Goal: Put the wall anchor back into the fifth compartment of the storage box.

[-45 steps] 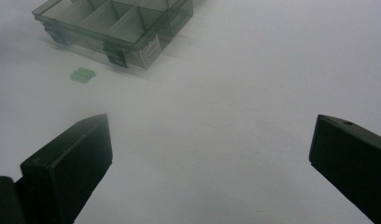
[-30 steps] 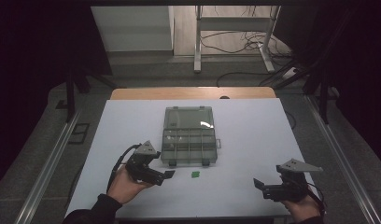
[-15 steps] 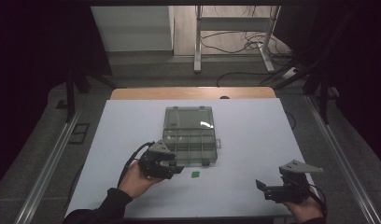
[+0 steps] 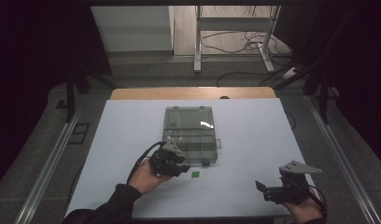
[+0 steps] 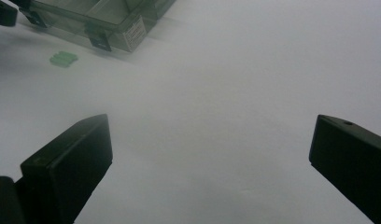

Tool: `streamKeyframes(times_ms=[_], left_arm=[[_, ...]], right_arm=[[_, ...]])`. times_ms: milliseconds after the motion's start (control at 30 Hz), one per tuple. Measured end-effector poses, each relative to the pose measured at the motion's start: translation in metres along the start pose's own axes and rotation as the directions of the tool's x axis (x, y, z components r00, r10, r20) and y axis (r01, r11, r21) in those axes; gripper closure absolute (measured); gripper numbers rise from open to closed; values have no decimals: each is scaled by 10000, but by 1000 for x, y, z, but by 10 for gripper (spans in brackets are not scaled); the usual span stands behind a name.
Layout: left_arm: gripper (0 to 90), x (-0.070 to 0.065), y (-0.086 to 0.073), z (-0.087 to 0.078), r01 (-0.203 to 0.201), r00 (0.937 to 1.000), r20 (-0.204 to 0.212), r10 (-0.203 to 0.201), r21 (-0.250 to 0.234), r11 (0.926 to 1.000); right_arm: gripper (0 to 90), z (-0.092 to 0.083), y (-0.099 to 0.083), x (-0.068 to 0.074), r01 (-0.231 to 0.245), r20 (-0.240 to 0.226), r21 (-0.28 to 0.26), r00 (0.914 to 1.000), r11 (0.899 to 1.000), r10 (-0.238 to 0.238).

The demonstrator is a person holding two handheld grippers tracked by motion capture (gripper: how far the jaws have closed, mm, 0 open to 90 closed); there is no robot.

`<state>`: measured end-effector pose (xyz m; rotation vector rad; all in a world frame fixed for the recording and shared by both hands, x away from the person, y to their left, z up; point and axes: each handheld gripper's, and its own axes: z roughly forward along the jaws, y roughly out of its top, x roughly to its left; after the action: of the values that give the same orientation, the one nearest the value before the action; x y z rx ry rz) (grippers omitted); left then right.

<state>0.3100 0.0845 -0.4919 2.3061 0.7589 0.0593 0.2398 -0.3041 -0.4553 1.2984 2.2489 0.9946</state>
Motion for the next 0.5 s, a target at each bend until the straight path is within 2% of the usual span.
streamKeyframes(times_ms=[200, 500], left_arm=[[635, -2, 4, 10, -295, 9995, 104, 292, 287, 9992], [749, -5, 9, 28, -488, 9987, 161, 479, 604, 9970]], right_arm=[[0, 1, 0, -1, -46, -20, 60, 10000, 10000, 46], [0, 1, 0, 0, 5, -31, 110, 10000, 9999, -5]])
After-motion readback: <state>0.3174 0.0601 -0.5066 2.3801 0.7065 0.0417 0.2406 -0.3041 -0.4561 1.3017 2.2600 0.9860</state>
